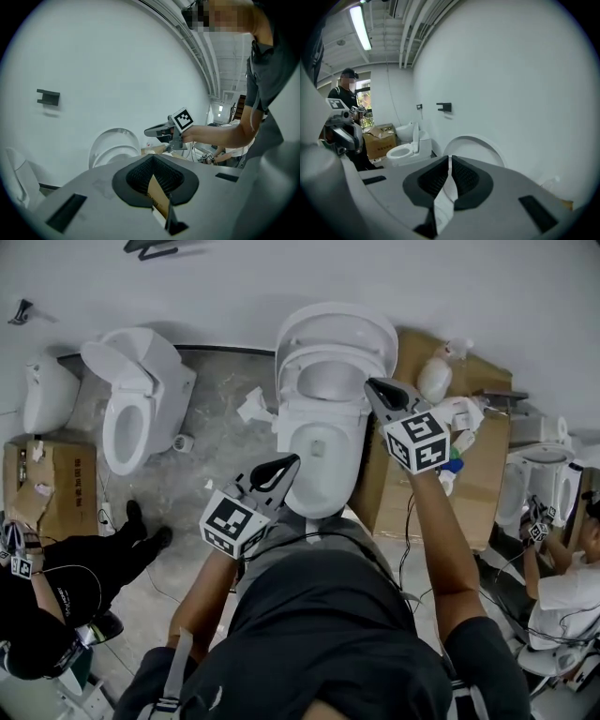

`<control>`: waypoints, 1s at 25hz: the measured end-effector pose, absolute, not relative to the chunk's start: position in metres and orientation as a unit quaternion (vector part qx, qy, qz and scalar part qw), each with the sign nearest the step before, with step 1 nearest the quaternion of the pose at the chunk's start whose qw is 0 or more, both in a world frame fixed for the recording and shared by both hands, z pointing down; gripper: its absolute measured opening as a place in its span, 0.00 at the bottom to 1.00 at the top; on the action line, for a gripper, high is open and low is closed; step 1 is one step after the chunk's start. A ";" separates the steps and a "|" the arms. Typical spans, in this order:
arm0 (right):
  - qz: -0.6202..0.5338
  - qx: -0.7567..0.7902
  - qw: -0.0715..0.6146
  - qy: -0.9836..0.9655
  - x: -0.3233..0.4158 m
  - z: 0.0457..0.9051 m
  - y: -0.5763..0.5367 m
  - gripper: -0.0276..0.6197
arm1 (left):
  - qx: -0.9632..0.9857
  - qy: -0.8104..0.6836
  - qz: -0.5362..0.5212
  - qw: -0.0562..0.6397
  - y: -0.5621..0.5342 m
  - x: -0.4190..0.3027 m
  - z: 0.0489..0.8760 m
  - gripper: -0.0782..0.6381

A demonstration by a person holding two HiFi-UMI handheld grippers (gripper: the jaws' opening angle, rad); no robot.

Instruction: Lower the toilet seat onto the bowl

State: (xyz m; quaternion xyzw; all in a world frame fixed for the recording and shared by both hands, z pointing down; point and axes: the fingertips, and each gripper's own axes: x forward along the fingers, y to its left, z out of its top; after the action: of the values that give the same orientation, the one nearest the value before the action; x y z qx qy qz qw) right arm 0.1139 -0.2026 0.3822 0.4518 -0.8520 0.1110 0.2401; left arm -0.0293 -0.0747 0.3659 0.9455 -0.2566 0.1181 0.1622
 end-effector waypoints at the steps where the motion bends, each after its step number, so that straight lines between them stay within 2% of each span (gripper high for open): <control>1: 0.105 0.455 0.250 -0.848 0.115 0.387 -0.210 0.06 | 0.945 -0.256 0.118 0.165 -0.075 -0.031 0.368 0.12; 8: 0.054 0.480 0.317 -0.816 0.127 0.421 -0.258 0.07 | 0.942 -0.255 0.125 0.181 -0.074 -0.044 0.382 0.12; 11: 0.048 0.480 0.331 -0.811 0.130 0.429 -0.273 0.19 | 0.939 -0.259 0.127 0.185 -0.074 -0.048 0.387 0.12; 12: 0.052 0.475 0.335 -0.812 0.130 0.434 -0.276 0.20 | 0.939 -0.260 0.128 0.187 -0.074 -0.050 0.389 0.12; 25: 0.075 0.447 0.418 -0.787 0.154 0.501 -0.311 0.20 | 0.937 -0.256 0.131 0.200 -0.081 -0.041 0.401 0.12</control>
State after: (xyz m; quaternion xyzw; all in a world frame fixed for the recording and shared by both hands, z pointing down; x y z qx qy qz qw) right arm 0.1538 -0.3111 0.5007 0.4473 -0.7870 0.0749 0.4183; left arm -0.0407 -0.0814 0.4011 0.9368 -0.2559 0.1305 0.1996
